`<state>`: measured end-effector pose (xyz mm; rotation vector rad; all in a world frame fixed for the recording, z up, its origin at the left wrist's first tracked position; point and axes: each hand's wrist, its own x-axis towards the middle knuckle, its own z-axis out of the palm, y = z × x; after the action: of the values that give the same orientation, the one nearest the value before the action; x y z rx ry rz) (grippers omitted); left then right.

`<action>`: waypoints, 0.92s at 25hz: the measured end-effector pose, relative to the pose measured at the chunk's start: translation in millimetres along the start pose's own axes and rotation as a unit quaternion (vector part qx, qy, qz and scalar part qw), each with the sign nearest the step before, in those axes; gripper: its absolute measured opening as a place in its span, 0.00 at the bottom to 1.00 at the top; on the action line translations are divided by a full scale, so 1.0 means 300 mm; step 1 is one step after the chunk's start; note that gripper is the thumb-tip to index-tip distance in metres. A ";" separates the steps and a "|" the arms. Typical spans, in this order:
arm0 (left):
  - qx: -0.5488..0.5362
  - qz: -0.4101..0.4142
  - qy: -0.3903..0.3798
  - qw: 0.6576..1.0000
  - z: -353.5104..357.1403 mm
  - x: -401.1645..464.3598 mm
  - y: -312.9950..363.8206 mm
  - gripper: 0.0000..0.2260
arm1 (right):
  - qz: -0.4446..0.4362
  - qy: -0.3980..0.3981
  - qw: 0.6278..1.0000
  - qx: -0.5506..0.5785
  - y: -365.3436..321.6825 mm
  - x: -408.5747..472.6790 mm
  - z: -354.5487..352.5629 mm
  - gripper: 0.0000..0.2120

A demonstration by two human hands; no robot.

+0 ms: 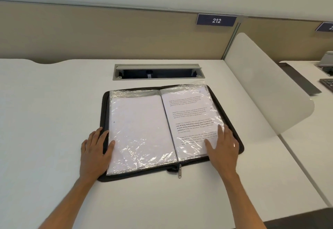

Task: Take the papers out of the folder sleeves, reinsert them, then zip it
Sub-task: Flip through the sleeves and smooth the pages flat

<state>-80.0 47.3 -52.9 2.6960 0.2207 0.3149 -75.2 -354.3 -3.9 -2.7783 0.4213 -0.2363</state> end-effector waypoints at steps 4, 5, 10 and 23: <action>-0.004 -0.001 -0.002 1.000 -0.002 0.001 0.004 0.29 | 0.045 -0.108 0.993 -0.031 0.008 -0.024 0.076 0.42; -0.003 -0.001 -0.002 1.000 -0.002 0.001 0.003 0.29 | 0.046 -0.102 0.993 -0.032 0.012 -0.030 0.087 0.42; -0.002 -0.002 -0.001 1.000 0.000 0.000 -0.001 0.29 | 0.062 -0.042 0.995 -0.065 -0.010 -0.040 0.114 0.39; 0.003 0.004 0.002 1.000 0.002 0.003 -0.004 0.28 | -0.330 -0.239 0.913 0.026 -0.529 -0.222 0.175 0.34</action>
<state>-79.0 48.3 -53.7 2.7030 0.2124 0.3222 -85.7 -174.7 -7.2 -2.6903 -0.6420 0.2818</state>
